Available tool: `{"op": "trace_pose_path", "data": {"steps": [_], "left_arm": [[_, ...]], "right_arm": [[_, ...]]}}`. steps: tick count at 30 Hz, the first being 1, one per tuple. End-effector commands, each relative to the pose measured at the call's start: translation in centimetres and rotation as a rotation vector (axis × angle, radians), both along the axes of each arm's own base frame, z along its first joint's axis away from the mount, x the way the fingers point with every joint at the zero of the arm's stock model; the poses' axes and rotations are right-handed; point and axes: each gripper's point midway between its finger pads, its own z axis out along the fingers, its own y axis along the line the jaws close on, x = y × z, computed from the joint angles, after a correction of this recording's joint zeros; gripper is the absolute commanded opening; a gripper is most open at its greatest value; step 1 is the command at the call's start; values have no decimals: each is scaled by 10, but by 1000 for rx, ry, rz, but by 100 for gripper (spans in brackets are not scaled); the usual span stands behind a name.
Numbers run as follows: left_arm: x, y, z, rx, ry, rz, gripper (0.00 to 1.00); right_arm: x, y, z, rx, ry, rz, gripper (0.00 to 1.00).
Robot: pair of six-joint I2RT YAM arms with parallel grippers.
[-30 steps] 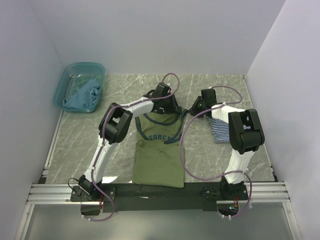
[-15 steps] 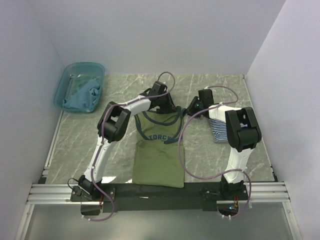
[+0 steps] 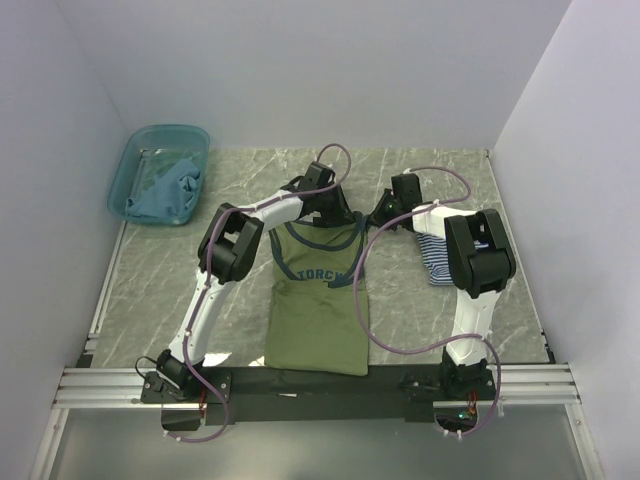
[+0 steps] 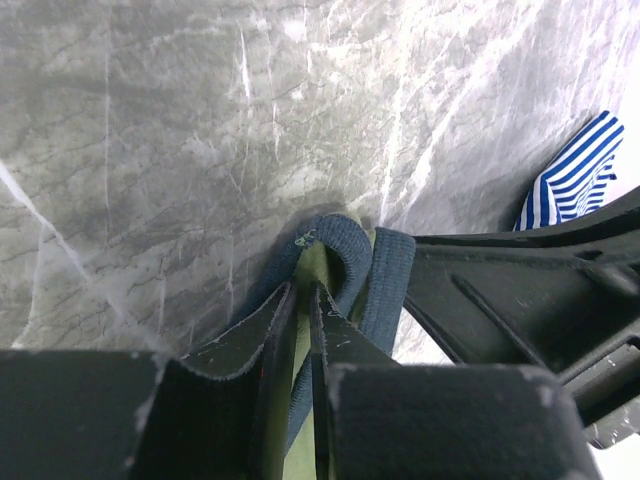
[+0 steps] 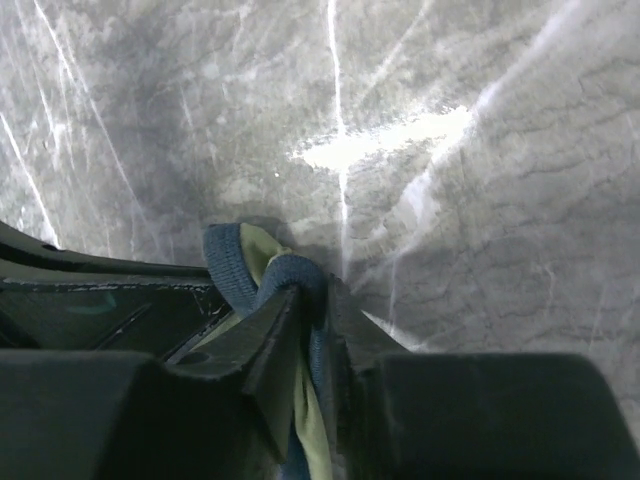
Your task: Fold and stack the tank tops
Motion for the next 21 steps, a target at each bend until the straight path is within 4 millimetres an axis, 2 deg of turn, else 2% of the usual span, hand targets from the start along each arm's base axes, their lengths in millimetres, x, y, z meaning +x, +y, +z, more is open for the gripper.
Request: {"op": "trace_pose_path", "data": {"steps": [1,2,7,14,20,21], "left_arm": [[4,-4,5,-9,-30,-30,16],[4,-4,5,-11,-30,-32,16],[3,-3,4,-9,-27,-28,16],[8,12,-2,32,-26,14,15],[11,20,-8,49,-16,33,14],[12,19,-7,47,-18,32,14]], "right_arm": [[11,3,6,-9,-31,3,22],[12,3,6,-8,-32,0,20],[16,0,22,-11,-60,-16,0],[17,-14,57,-85,-89,-47,0],[14,-21,73,-153,-80,-43,0],[12,-22,71,-165,-63,-41,0]]}}
